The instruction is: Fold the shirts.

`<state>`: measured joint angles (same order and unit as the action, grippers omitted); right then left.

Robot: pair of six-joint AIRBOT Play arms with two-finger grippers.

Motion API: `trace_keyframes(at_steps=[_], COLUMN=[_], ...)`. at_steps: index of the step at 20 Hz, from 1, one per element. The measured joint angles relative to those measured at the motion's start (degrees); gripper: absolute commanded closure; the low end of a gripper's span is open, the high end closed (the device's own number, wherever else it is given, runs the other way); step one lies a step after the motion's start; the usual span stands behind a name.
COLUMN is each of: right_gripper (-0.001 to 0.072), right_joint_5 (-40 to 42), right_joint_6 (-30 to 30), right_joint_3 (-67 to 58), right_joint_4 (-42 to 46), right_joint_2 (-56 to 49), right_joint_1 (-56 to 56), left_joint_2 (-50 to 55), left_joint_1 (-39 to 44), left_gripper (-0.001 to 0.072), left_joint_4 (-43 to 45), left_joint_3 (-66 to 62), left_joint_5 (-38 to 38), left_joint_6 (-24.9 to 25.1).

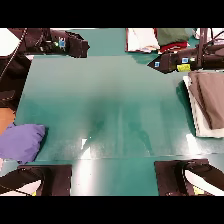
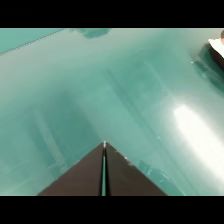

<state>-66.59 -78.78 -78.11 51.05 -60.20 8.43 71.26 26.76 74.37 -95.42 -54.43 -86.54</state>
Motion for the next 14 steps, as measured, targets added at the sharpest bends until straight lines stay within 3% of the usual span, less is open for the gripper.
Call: trace_keyframes(at_steps=[14], right_gripper=[0.0696], right_joint_5=[-0.2], right_joint_6=[0.0], right_joint_3=[0.0], right_joint_4=[-0.1], right_joint_2=[0.1], right_joint_1=[0.2], left_joint_2=[-0.1], left_joint_1=[-0.2], left_gripper=[0.0681], left_joint_4=[0.0], left_joint_3=[0.0], left_joint_5=[1.9], left_joint_6=[-0.2])
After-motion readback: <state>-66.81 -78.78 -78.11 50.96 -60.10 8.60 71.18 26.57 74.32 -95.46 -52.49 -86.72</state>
